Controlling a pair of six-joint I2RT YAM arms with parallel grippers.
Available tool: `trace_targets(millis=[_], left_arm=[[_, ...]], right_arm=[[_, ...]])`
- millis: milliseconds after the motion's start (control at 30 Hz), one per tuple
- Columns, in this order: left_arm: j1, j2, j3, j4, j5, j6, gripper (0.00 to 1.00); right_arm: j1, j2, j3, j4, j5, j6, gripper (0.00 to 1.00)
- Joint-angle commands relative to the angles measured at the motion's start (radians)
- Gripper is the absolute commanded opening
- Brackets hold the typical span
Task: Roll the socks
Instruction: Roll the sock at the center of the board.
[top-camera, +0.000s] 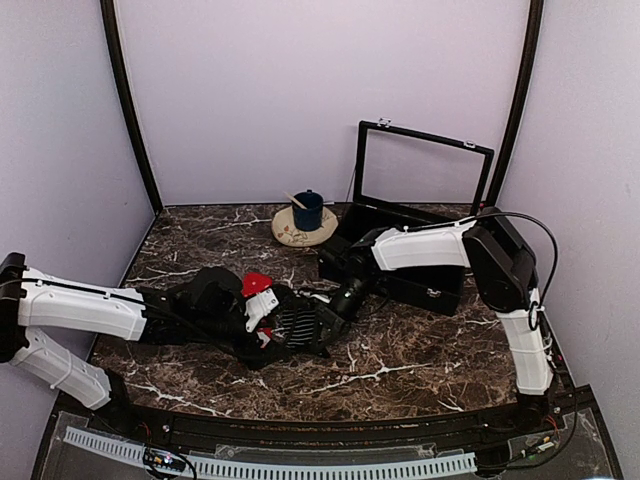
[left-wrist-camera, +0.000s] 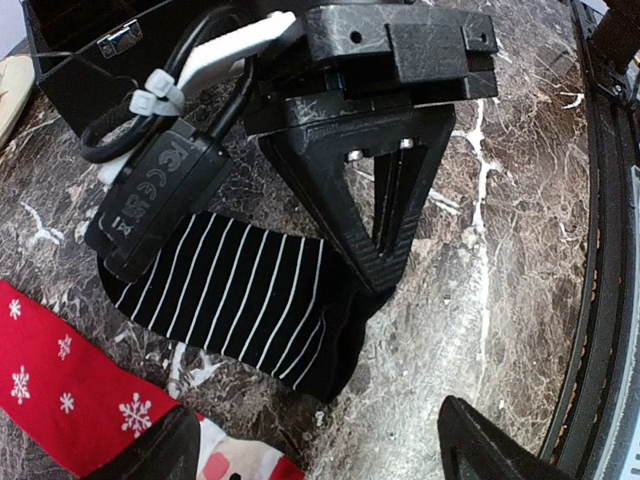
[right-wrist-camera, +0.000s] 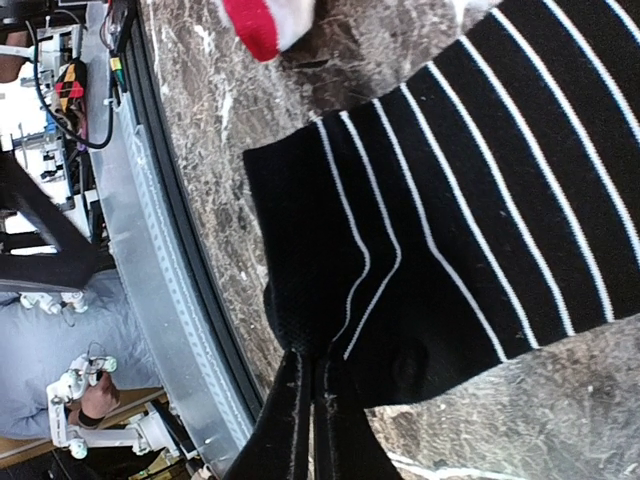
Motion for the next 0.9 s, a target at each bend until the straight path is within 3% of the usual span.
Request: trace_targets(millis=[0, 533, 867], left_arm=[[-0.011, 0.039, 0.042, 0.027, 0.008, 0.048, 0.85], [-0.042, 0.192, 0.105, 0.062, -0.043, 0.101, 0.83], [-0.049, 0.238, 0.119, 0.103, -0.071, 0.104, 0.66]], right_arm=[[-0.008, 0.011, 0.041, -0.031, -0.049, -0.020, 0.02], [-0.010, 0.018, 0.036, -0.023, -0.084, -0.022, 0.01], [-0.010, 0.015, 0.024, -0.027, -0.088, -0.023, 0.01]])
